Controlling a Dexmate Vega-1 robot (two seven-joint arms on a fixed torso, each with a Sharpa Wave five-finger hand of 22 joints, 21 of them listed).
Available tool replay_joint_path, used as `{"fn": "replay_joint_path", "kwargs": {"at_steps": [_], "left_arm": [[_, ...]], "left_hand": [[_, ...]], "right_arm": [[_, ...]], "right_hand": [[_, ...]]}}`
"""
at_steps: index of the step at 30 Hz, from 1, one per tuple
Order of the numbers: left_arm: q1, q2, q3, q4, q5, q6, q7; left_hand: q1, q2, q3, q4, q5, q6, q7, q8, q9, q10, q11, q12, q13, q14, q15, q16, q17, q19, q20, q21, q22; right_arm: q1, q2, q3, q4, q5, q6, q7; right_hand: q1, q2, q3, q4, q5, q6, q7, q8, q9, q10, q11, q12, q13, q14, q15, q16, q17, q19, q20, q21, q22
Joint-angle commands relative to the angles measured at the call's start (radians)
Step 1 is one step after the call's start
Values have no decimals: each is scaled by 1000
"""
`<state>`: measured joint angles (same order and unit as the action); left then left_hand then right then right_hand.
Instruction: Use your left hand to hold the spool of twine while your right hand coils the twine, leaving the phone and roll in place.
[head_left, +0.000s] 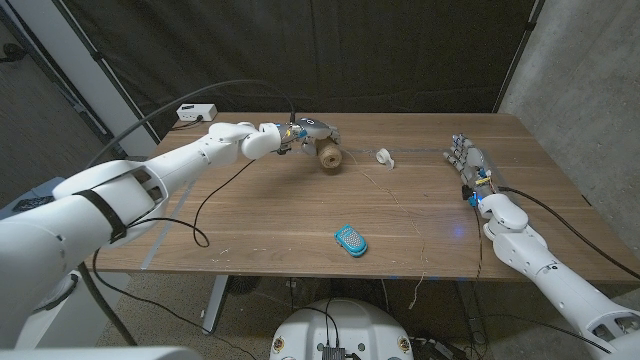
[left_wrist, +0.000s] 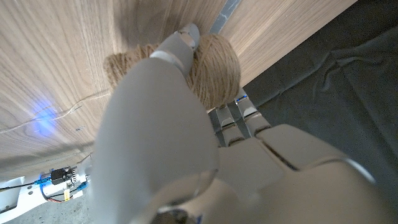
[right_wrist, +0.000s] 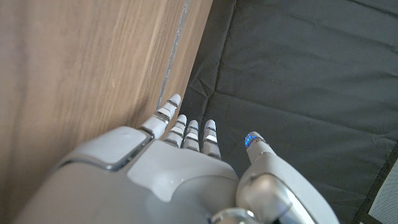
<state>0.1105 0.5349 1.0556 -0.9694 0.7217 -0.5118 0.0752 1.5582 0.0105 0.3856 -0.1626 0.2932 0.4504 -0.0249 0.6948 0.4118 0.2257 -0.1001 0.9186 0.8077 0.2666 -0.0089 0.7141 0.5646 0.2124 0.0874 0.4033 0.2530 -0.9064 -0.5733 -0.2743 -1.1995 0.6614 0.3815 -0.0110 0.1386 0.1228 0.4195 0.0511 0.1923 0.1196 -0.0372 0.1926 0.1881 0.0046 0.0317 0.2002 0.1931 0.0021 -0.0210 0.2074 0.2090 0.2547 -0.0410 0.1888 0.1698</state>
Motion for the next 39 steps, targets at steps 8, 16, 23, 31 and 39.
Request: {"fn": "replay_joint_path", "kwargs": {"at_steps": [8, 16, 23, 31, 39], "left_arm": [[64, 30, -75, -130, -51, 100, -50], [80, 34, -94, -155, -59, 125, -62], [81, 23, -109, -145, -96, 134, -88], [80, 8, -117, -132, -124, 140, -100], [75, -3, -116, -125, -138, 145, -105]], "left_hand": [[4, 43, 5, 3, 9, 10, 0, 35, -3, 43, -4, 13, 61, 84, -64, 39, 81, -10, -1, 4, 1], [0, 44, 3, 4, 10, 12, 0, 38, -5, 44, -3, 11, 62, 83, -64, 38, 82, -12, 0, 5, 0], [-3, 45, 3, 5, 12, 14, 1, 40, -8, 47, -2, 10, 63, 87, -63, 37, 82, -13, 1, 6, -1], [-6, 45, 3, 5, 14, 16, -2, 43, -10, 52, -4, 8, 62, 92, -65, 36, 81, -13, 1, 8, -1], [-9, 47, 3, 5, 16, 19, -1, 46, -13, 57, -5, 6, 61, 94, -65, 36, 82, -14, 1, 9, -2]], "right_arm": [[11, -21, -20, -56, -42, -26, -12], [27, -26, -39, -57, -68, -37, -8], [39, -33, -55, -56, -91, -40, -3], [50, -36, -64, -60, -102, -52, -2], [55, -51, -74, -72, -129, -67, -14]], "right_hand": [[3, 20, 5, -11, 0, 8, 4, 5, 4, 11, 3, 5, 5, 2, 3, 6, 2, 0, 7, 5, 2], [13, 19, 7, -20, 0, 10, 3, 6, 4, 14, -1, 5, 5, 2, 3, 5, -1, 0, 7, 5, 2], [19, 18, 8, -27, 0, 11, 3, 6, 4, 15, -2, 5, 5, 3, 2, 5, -2, 0, 7, 5, 2], [22, 17, 9, -30, 0, 13, 3, 6, 4, 16, -3, 5, 5, 4, 2, 5, -3, 1, 7, 5, 2], [24, 18, 8, -32, -1, 15, 4, 7, 4, 21, -4, 7, 5, 4, 2, 5, -3, 1, 7, 5, 2]]}}
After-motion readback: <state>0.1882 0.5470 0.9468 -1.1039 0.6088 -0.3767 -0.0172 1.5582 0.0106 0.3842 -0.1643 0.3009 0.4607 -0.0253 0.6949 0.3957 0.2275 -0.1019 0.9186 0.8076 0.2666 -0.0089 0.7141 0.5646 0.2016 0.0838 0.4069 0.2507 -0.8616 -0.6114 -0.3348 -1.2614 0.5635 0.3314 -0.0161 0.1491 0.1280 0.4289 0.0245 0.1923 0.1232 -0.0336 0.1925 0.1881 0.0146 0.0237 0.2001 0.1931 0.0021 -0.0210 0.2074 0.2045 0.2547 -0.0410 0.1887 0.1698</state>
